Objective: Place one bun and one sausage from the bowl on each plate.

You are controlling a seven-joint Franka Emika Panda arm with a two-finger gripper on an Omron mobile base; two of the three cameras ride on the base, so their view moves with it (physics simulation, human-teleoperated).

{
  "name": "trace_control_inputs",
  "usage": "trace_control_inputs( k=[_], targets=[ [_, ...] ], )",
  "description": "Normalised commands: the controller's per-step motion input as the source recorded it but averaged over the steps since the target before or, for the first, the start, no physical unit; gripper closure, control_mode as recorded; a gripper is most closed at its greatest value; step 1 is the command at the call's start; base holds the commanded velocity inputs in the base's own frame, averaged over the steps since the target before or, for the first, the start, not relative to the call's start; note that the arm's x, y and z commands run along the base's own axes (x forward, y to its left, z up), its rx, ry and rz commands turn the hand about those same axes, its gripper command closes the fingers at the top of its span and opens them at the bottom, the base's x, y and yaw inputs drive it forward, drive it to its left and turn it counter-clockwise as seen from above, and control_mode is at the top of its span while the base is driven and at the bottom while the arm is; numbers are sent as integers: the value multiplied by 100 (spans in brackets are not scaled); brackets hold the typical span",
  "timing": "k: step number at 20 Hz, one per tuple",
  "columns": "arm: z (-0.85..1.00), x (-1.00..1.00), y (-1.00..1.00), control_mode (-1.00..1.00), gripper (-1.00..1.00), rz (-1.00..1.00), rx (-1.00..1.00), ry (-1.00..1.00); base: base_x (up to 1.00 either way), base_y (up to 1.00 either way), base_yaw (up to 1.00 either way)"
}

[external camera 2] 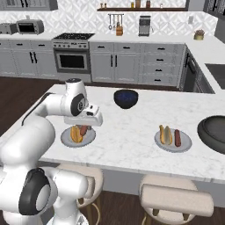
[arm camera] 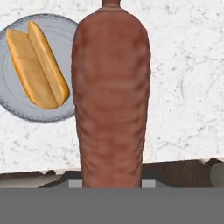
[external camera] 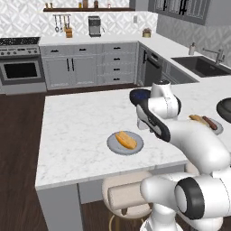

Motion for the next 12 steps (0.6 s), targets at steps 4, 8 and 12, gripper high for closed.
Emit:
trace_control_inputs(
  k=[4, 8, 12],
  targets=[
    [-8, 80, 10, -100, 100, 36, 0, 5, 0, 0, 0],
    [-19, 71, 32, -100, 100, 39, 1, 6, 0, 0, 0],
    [-42, 26, 19, -100, 100, 20, 0, 14, 0, 0, 0]
  ],
)
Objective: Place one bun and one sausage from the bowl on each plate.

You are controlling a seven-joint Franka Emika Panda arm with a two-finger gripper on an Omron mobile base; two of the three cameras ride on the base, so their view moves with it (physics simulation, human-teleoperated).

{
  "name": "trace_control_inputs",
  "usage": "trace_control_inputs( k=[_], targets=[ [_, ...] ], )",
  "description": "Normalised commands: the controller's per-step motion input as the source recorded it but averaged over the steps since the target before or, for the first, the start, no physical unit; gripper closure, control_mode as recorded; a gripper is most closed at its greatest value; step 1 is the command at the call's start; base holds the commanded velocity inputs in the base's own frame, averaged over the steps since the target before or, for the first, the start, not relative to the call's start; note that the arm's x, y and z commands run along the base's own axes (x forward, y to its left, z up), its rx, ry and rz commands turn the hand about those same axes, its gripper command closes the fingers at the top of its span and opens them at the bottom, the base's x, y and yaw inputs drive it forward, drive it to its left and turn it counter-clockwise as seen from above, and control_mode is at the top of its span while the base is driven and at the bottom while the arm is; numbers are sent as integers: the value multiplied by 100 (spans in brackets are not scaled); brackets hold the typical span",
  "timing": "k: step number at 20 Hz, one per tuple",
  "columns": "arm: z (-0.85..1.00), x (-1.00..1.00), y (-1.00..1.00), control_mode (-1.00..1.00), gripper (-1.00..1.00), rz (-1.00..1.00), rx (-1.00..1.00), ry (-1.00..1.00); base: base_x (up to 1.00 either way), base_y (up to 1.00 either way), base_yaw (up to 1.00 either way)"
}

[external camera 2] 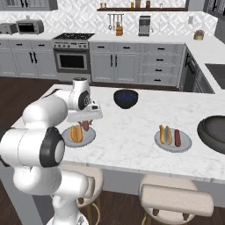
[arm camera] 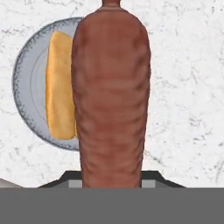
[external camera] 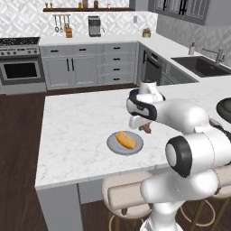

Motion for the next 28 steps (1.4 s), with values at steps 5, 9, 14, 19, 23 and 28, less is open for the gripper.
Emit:
trace_control_inputs(
  k=[5, 9, 14, 19, 23, 28],
  targets=[
    [-43, 48, 6, -100, 100, 0, 8, 15, 0, 0, 0],
    [-39, 43, 10, -100, 100, 0, 11, 10, 0, 0, 0],
    [-44, 13, 18, -100, 100, 0, 4, 4, 0, 0, 0],
    [-35, 0, 12, -100, 100, 1, 0, 0, 0, 0, 0],
    [-37, 0, 10, -100, 100, 0, 0, 0, 0, 0, 0],
    [-33, 0, 14, -100, 100, 0, 0, 0, 0, 0, 0]
  ],
)
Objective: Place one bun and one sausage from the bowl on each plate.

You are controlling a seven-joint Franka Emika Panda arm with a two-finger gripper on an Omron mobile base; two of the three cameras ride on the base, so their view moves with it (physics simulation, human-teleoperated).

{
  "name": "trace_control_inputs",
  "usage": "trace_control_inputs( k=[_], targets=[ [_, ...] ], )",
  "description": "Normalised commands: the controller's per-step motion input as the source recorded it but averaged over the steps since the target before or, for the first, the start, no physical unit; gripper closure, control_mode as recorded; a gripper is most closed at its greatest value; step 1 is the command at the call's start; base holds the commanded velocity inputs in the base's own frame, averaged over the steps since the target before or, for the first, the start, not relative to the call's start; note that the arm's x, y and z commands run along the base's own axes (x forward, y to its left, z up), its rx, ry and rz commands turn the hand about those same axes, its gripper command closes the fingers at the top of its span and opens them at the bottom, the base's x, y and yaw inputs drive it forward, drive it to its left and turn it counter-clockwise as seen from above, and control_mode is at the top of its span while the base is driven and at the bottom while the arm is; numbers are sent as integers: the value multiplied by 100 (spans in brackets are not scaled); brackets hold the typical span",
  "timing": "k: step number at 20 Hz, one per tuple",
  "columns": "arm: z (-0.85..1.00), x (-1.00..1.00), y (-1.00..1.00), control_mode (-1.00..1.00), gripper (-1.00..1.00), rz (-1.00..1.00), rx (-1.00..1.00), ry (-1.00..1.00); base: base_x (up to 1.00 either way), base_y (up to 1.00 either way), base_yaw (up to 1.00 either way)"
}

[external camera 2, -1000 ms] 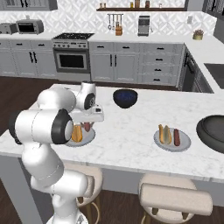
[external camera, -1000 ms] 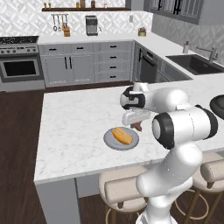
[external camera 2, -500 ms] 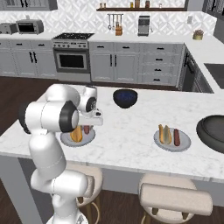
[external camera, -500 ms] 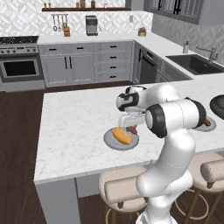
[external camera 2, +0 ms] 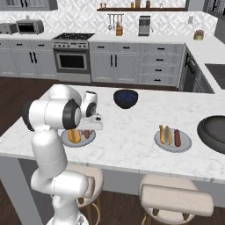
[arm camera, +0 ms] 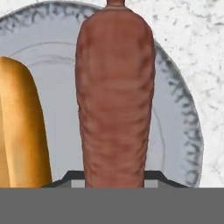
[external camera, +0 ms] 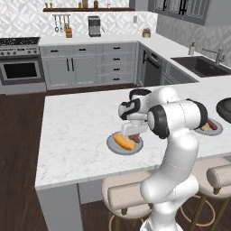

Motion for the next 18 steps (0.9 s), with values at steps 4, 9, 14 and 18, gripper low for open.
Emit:
trace_control_inputs(
  k=[4, 9, 14, 18],
  targets=[
    [-14, 0, 28, -100, 100, 0, 0, 2, 0, 0, 0],
    [-2, 0, 0, -100, -100, 0, 0, 0, 0, 0, 0],
    [17, 0, 0, -100, -100, 0, 0, 0, 0, 0, 0],
    [41, -1, 0, -100, -100, 0, -4, 0, 0, 0, 0]
  ],
)
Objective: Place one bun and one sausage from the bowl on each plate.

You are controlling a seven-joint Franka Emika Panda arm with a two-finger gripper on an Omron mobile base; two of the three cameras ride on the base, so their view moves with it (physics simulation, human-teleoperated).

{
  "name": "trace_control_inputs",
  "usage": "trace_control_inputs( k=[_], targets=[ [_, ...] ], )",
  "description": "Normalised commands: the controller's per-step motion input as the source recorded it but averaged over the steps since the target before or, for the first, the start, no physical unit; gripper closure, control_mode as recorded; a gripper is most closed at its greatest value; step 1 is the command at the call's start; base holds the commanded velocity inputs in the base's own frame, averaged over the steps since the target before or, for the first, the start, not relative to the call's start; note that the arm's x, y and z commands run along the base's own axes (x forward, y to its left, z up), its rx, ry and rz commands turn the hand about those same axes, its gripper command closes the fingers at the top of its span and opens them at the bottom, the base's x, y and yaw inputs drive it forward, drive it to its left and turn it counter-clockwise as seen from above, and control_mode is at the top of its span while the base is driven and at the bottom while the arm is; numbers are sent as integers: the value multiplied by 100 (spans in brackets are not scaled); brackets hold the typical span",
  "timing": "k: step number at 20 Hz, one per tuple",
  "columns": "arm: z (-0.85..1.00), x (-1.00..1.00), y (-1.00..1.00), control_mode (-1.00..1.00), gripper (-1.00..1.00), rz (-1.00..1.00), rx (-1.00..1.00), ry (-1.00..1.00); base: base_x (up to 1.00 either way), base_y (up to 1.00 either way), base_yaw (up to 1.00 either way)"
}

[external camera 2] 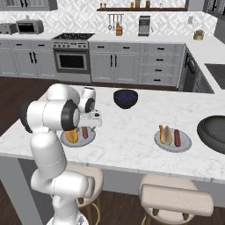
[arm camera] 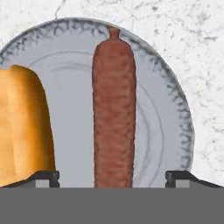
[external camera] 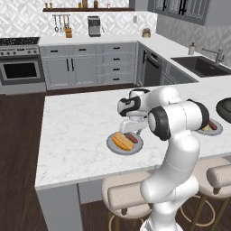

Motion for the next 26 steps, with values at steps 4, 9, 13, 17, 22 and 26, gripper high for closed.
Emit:
trace_control_inputs(
  k=[4, 9, 13, 17, 22, 26],
  targets=[
    [61, -19, 0, -100, -100, 0, -7, 0, 0, 0, 0],
    [80, -76, 2, -100, -100, 0, -6, -14, 0, 0, 0],
    [76, -99, 2, -100, -100, 0, -5, -23, 0, 0, 0],
    [97, -99, 8, -100, -100, 0, -9, -24, 0, 0, 0],
    [100, -70, 48, -100, -100, 0, -23, -21, 0, 0, 0],
    [88, -52, 98, -100, -100, -7, -40, -7, 0, 0, 0]
  ],
)
